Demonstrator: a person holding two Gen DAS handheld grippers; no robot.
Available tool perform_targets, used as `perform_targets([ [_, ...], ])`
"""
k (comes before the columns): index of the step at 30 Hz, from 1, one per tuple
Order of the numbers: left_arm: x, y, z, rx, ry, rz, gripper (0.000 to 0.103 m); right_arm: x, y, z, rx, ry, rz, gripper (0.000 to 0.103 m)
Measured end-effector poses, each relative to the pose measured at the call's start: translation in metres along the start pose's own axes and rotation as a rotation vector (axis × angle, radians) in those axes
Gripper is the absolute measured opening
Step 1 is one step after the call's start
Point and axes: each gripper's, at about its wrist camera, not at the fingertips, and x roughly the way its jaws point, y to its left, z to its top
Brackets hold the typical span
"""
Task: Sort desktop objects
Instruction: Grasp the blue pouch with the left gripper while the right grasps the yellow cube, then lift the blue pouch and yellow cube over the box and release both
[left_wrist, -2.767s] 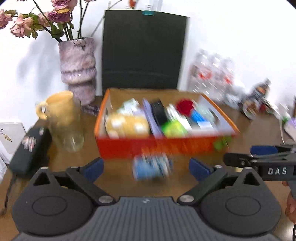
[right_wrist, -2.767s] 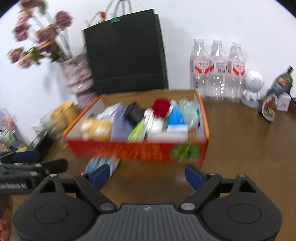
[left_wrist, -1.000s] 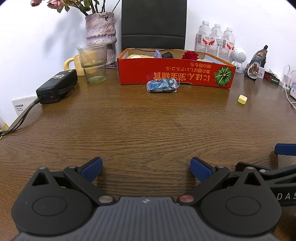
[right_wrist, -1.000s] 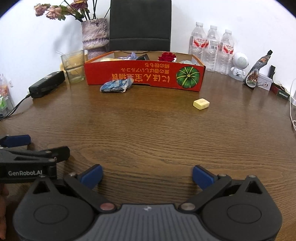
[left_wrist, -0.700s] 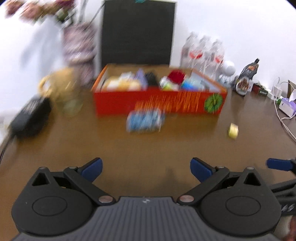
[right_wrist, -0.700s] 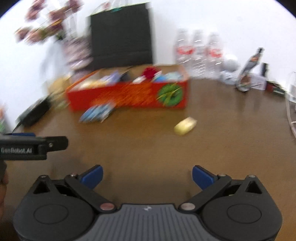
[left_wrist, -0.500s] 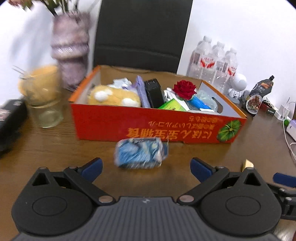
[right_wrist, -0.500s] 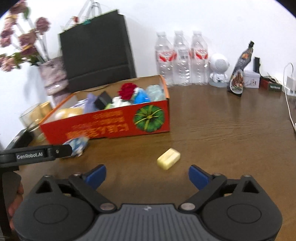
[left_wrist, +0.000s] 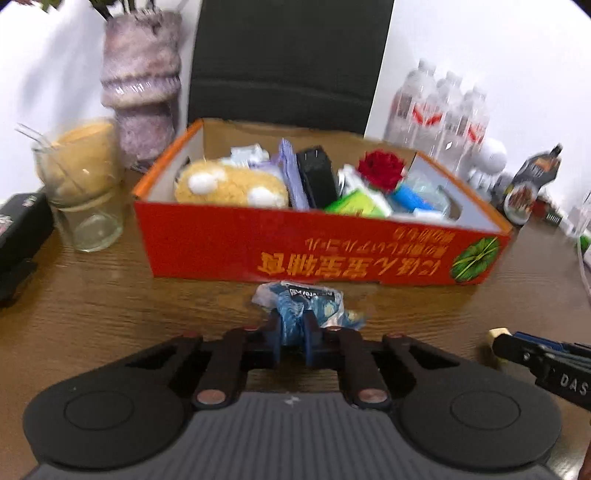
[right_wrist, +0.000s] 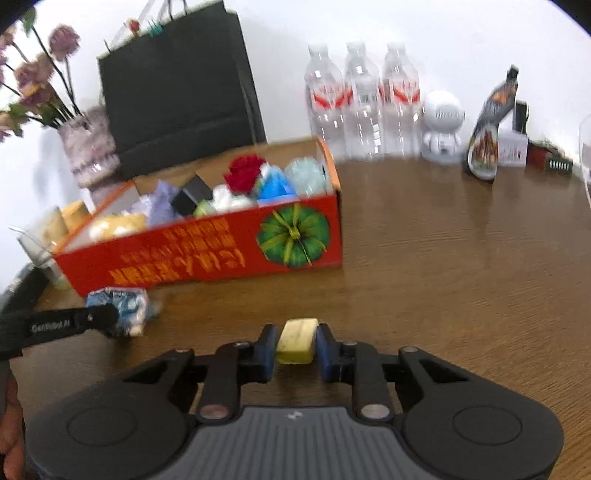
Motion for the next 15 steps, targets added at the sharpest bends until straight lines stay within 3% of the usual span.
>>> perform_targets([
  [5, -0.087, 0.001, 0.043, -0.006, -0.148, -0.075, 0.010, -0.064, 0.010, 0.039, -0.032, -0.140, 0.061, 0.021],
  [8, -0.152, -0.002, 0.081, 0.042, -0.231, -0.119, 0.010, -0.115, 0.016, 0.077, -0.053, -0.230, 0.110, 0.021],
  [15, -0.305, -0.009, 0.159, 0.190, -0.465, -0.041, 0.010, -0.249, 0.036, 0.176, -0.129, -0.423, 0.190, 0.021],
])
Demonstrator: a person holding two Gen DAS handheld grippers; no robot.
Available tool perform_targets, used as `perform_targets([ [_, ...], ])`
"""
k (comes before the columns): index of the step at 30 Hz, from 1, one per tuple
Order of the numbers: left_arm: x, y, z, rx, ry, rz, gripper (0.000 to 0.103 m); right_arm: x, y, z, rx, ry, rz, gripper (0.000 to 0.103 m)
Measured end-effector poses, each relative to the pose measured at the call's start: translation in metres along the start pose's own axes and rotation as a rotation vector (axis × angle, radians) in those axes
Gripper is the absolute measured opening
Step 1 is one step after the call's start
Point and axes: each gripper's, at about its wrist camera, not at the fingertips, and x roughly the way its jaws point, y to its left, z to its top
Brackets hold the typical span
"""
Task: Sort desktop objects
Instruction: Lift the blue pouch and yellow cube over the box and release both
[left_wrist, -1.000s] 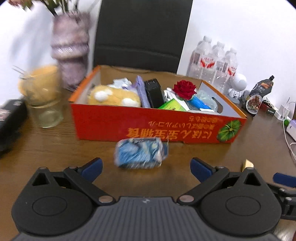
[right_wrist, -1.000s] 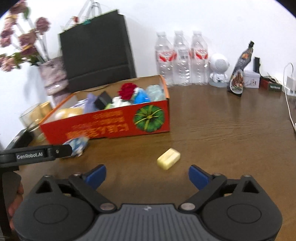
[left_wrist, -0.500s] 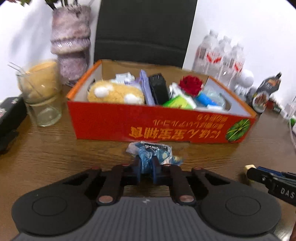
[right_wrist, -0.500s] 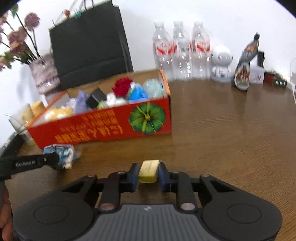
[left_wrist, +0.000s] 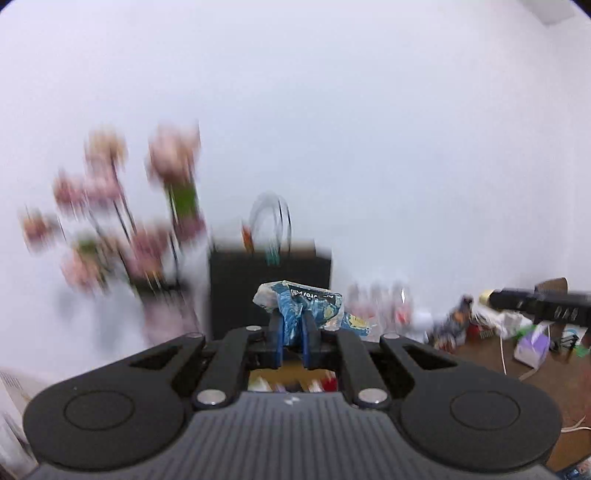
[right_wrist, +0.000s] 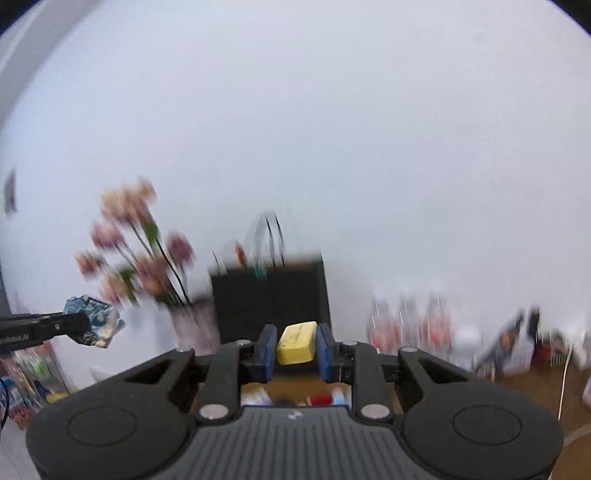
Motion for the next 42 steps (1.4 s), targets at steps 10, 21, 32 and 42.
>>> perform_targets([
  [10, -0.055, 0.014, 0.159, 0.076, -0.058, 0.107, 0.010, -0.049, 0.043, 0.184, -0.162, -0.067, -0.058, 0.021],
  [21, 0.008, 0.010, 0.229, 0.076, -0.133, 0.160, 0.010, -0.020, 0.035, 0.267, -0.221, -0.161, -0.147, 0.021],
  [32, 0.259, -0.024, 0.006, 0.107, 0.360, -0.080, 0.010, 0.219, -0.036, 0.059, -0.209, 0.307, 0.015, 0.022],
  [42, 0.395, -0.004, -0.157, -0.024, 0.747, -0.067, 0.010, 0.350, -0.073, -0.124, -0.098, 0.741, 0.013, 0.022],
])
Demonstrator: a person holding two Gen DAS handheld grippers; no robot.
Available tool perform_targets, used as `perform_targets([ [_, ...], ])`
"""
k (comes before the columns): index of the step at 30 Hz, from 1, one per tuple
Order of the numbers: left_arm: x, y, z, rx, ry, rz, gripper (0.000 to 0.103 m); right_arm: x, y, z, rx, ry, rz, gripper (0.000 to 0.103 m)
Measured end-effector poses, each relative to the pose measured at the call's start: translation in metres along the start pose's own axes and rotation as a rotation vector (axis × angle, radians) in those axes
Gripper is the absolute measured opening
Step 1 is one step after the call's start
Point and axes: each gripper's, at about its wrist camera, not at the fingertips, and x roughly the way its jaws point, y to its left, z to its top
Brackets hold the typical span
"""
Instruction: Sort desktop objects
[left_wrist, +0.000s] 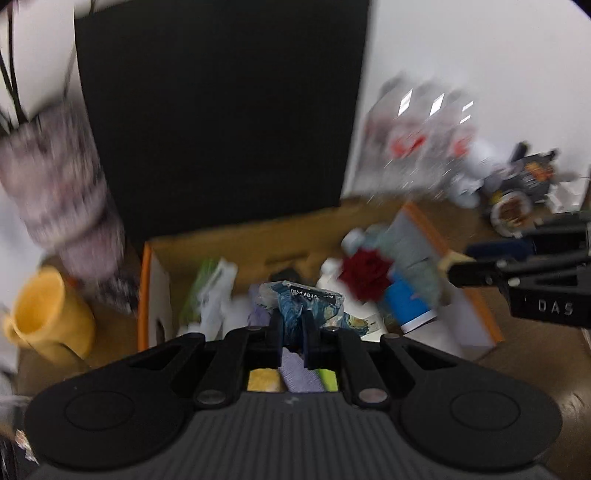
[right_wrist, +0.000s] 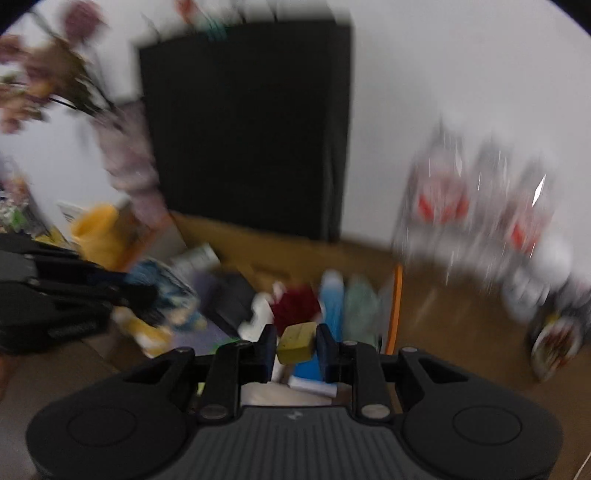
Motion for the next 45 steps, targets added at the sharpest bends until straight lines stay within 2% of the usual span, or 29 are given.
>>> perform_targets([
  [4, 0.002, 0.036, 0.008, -0.056, 0.016, 0.065, 0.010, 0.043, -0.022, 0.006, 0.077, 0.080, -0.008, 0.021],
  [7, 0.008, 0.057, 0.021, -0.105, 0.041, 0.069, 0.012, 0.063, -0.031, 0.011, 0.122, 0.107, -0.017, 0.022],
  [8, 0.010, 0.064, 0.026, -0.120, 0.051, 0.068, 0.023, 0.066, -0.034, 0.012, 0.138, 0.113, -0.017, 0.022],
  [9, 0.012, 0.071, 0.030, -0.136, 0.061, 0.068, 0.043, 0.070, -0.037, 0.016, 0.155, 0.119, -0.017, 0.030],
  [10, 0.011, 0.074, 0.031, -0.137, 0.051, 0.081, 0.055, 0.071, -0.038, 0.019, 0.171, 0.124, -0.021, 0.051],
  [11, 0.009, 0.075, 0.031, -0.132, 0.033, 0.101, 0.068, 0.069, -0.038, 0.023, 0.182, 0.124, -0.031, 0.064],
  [12, 0.007, 0.075, 0.030, -0.126, 0.024, 0.114, 0.069, 0.066, -0.038, 0.025, 0.186, 0.118, -0.038, 0.082],
  [14, 0.006, 0.075, 0.027, -0.123, 0.028, 0.124, 0.068, 0.057, -0.037, 0.027, 0.185, 0.103, -0.035, 0.084],
  [20, -0.004, 0.063, 0.011, -0.136, 0.067, 0.105, 0.070, 0.031, -0.031, 0.019, 0.192, 0.150, 0.009, 0.083],
  [22, -0.019, 0.055, 0.002, -0.130, 0.064, 0.085, 0.075, 0.017, -0.024, 0.011, 0.177, 0.152, 0.011, 0.083],
  [23, -0.027, 0.051, -0.005, -0.128, 0.060, 0.076, 0.080, 0.009, -0.021, 0.006, 0.173, 0.150, 0.022, 0.084],
  [26, -0.057, 0.038, -0.035, -0.124, 0.030, 0.067, 0.081, -0.021, -0.008, -0.016, 0.165, 0.124, 0.067, 0.084],
  [30, -0.099, 0.018, -0.093, -0.129, -0.051, 0.068, 0.084, -0.064, 0.016, -0.062, 0.151, 0.035, 0.097, 0.084],
  [32, -0.116, 0.007, -0.133, -0.141, -0.087, 0.043, 0.084, -0.085, 0.028, -0.091, 0.173, -0.008, 0.108, 0.084],
  [35, -0.136, -0.006, -0.204, -0.219, -0.136, 0.008, 0.090, -0.110, 0.051, -0.150, 0.220, -0.067, 0.166, 0.084],
  [37, -0.144, -0.011, -0.249, -0.255, -0.168, 0.022, 0.090, -0.123, 0.071, -0.195, 0.217, -0.112, 0.176, 0.085],
  [39, -0.152, -0.016, -0.289, -0.271, -0.208, 0.051, 0.090, -0.134, 0.088, -0.238, 0.203, -0.166, 0.139, 0.085],
  [41, -0.161, -0.021, -0.321, -0.263, -0.255, 0.089, 0.092, -0.140, 0.103, -0.273, 0.166, -0.208, 0.060, 0.085],
  [44, -0.166, -0.028, -0.349, -0.234, -0.314, 0.147, 0.095, -0.136, 0.121, -0.310, 0.097, -0.236, -0.070, 0.085],
  [45, -0.166, -0.030, -0.355, -0.230, -0.334, 0.157, 0.097, -0.133, 0.123, -0.318, 0.090, -0.244, -0.087, 0.085],
])
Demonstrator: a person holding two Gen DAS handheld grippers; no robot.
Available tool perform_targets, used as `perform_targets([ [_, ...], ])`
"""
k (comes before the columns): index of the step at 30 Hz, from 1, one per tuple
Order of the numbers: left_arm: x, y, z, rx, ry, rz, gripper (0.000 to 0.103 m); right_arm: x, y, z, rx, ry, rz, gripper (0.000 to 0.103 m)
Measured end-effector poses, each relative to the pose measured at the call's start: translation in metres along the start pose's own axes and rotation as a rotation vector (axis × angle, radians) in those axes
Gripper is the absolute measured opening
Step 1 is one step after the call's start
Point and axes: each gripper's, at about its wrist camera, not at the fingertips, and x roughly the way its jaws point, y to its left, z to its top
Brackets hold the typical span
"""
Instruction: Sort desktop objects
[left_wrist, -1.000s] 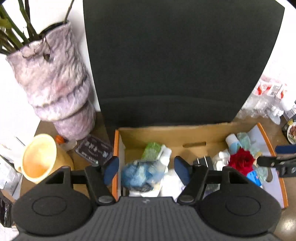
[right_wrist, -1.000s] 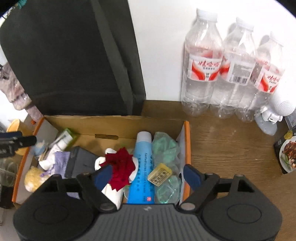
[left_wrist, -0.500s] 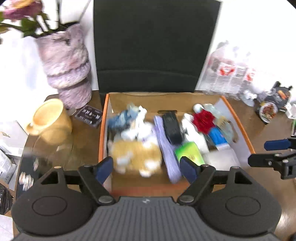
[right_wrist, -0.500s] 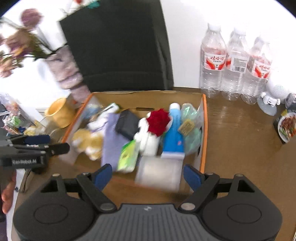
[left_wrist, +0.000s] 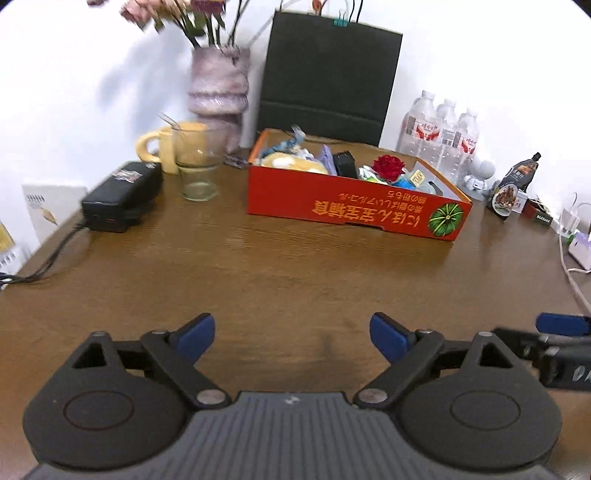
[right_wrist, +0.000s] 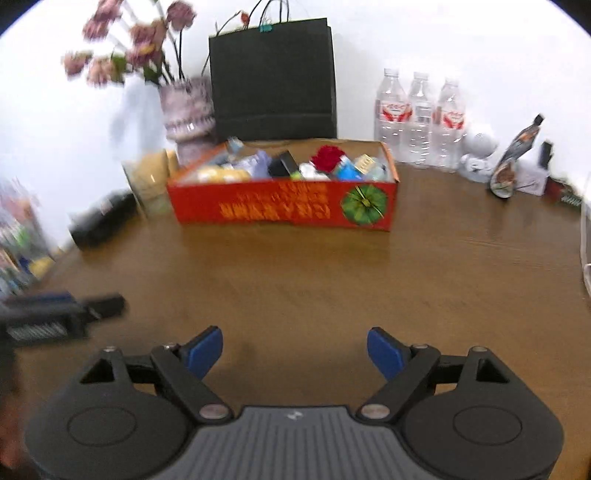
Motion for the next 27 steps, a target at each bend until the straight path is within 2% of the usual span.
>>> perform_targets([
  [1, 0.001, 0.000, -0.004, 0.001, -0.014, 0.001, 0.098, 0.002, 0.000, -0.007, 0.003, -0.011, -0.008, 0.085],
  [4, 0.014, 0.001, -0.010, -0.019, 0.016, -0.003, 0.099, 0.010, -0.002, -0.019, 0.022, -0.028, -0.024, 0.085],
  [9, 0.026, -0.005, -0.018, 0.022, 0.019, 0.036, 0.099, 0.022, -0.003, -0.028, 0.020, -0.040, -0.067, 0.085],
  [15, 0.034, -0.005, -0.022, 0.021, 0.045, 0.038, 0.100, 0.030, -0.008, -0.035, 0.051, -0.031, -0.076, 0.086],
  [23, 0.034, -0.019, -0.029, 0.102, 0.043, 0.078, 0.101, 0.028, 0.005, -0.041, 0.003, -0.025, -0.098, 0.087],
  [26, 0.033, -0.025, -0.033, 0.134, 0.046, 0.084, 0.103, 0.027, 0.011, -0.043, -0.020, -0.024, -0.113, 0.091],
  [27, 0.033, -0.026, -0.033, 0.141, 0.051, 0.082, 0.103, 0.027, 0.011, -0.043, -0.016, -0.019, -0.102, 0.096],
])
